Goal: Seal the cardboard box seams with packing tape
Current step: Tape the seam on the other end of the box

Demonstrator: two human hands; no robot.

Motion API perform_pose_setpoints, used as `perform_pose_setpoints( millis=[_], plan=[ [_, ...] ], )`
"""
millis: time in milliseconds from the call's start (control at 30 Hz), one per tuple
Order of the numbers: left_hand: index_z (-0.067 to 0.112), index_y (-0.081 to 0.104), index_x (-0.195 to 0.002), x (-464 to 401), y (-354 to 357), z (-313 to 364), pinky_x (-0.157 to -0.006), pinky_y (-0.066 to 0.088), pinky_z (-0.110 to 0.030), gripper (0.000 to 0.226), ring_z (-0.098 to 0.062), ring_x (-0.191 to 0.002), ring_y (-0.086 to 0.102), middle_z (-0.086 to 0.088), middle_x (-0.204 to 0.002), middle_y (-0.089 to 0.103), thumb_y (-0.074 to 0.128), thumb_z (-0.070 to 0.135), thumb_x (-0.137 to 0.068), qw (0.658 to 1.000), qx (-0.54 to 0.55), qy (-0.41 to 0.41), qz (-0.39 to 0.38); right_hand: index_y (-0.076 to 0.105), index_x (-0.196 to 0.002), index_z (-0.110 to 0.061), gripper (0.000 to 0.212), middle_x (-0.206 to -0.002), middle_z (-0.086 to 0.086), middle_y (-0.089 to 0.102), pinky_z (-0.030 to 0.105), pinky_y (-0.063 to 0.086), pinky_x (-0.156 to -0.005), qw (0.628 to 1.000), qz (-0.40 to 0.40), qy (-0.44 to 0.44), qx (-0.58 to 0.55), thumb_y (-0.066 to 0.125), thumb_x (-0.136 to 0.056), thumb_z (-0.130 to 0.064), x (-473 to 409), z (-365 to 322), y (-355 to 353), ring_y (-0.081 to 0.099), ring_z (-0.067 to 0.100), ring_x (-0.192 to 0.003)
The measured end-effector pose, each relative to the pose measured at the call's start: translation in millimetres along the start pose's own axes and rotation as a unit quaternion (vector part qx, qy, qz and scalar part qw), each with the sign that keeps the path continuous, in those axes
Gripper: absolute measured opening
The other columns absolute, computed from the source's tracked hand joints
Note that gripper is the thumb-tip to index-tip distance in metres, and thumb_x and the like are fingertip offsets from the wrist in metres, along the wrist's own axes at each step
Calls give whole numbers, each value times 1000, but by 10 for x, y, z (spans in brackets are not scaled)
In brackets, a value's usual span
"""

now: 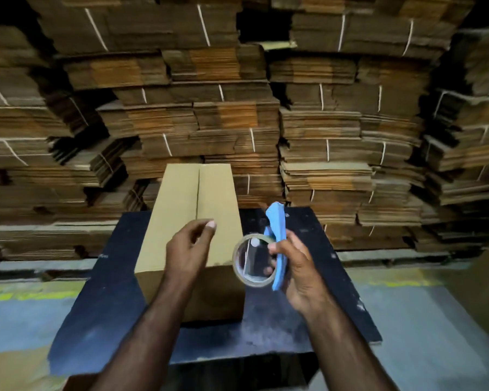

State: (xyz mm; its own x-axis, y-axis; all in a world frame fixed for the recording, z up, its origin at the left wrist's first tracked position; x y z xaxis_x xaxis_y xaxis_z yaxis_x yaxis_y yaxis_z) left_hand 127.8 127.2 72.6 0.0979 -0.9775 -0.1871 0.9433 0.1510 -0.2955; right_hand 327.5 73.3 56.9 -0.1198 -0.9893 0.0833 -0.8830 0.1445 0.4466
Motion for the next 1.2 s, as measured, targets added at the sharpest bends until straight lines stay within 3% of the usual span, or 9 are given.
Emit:
perform_pose_setpoints(
  millis=[133,333,400,467,567,667,900,1067,1200],
  plan=[
    [19,76,-96,212,-289,473,-83,52,-28,26,-8,-92,67,7,-91,75,60,39,-96,998,0,54,-36,62,-88,-16,29,-64,-2,52,23,39,-44,992,-11,46,-117,66,-60,-10,277,105,474,42,9,-45],
    [18,79,-88,394,-844,573,-79,51,-26,31,-5,-86,67,9,-83,75,60,42,-95,999,20,18,-43,70,-59,-22,15,-61,-2,51,24,39,-48,992,-15,53,-116,64,-62,-9,627,239,1012,43,9,-45],
    [19,79,-88,461,-988,576,-73,50,-24,33,-7,-86,66,8,-84,75,58,44,-96,998,30,13,-53,71,-70,-20,17,-61,-2,52,23,38,-47,993,-27,53,-101,67,-56,-12,723,321,1141,43,9,-45],
    [19,78,-88,490,-1072,544,-68,49,-24,35,-9,-86,66,7,-84,75,57,45,-96,996,39,6,-74,68,-92,-14,41,-63,-2,54,23,39,-46,995,-42,48,-73,69,-51,-15,796,405,1222,44,9,-47],
    [16,78,-88,494,-1099,478,-72,45,-29,38,-17,-85,66,4,-83,76,57,46,-96,986,77,-29,-142,62,-113,-10,52,-67,-2,56,22,38,-46,998,-60,18,4,61,-61,-11,908,466,1316,43,9,-49],
    [10,77,-90,502,-1099,483,-74,44,-33,38,-19,-79,63,1,-79,74,55,41,-98,972,127,-76,-182,59,-119,-8,58,-72,2,58,24,39,-49,997,-56,-5,55,60,-61,-10,1009,471,1346,45,12,-53],
    [9,77,-97,477,-1039,615,-72,48,-32,43,-19,-82,63,-9,-96,76,54,46,-97,951,138,-116,-249,51,-122,-14,62,-104,4,72,36,55,-80,981,2,-77,180,81,-68,-12,1129,395,1260,67,17,-91],
    [8,76,-96,425,-999,634,-79,51,-36,29,-22,-93,66,-9,-98,77,71,36,-89,947,153,-107,-261,50,-111,-35,60,-95,-14,66,34,59,-69,876,120,-158,439,81,-60,-29,1091,216,1214,63,3,-83],
    [6,71,-99,324,-1006,539,-79,51,-36,27,-23,-91,70,-10,-93,77,79,28,-83,943,193,-137,-233,45,-117,-37,68,-99,-15,64,33,57,-65,793,126,-212,558,79,-58,-42,949,106,1183,62,6,-83]
  ],
)
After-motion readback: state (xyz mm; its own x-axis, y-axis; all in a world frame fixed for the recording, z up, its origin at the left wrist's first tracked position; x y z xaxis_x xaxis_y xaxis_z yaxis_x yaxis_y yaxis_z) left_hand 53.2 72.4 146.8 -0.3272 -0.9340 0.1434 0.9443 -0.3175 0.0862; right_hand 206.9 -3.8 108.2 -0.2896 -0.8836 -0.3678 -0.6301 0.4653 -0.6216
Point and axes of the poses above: each hand's wrist, its own x-axis away from the middle knuckle, its own y-axis out of the palm, z = x × y, the point moved 4 cm from there along -x, towards the middle knuckle
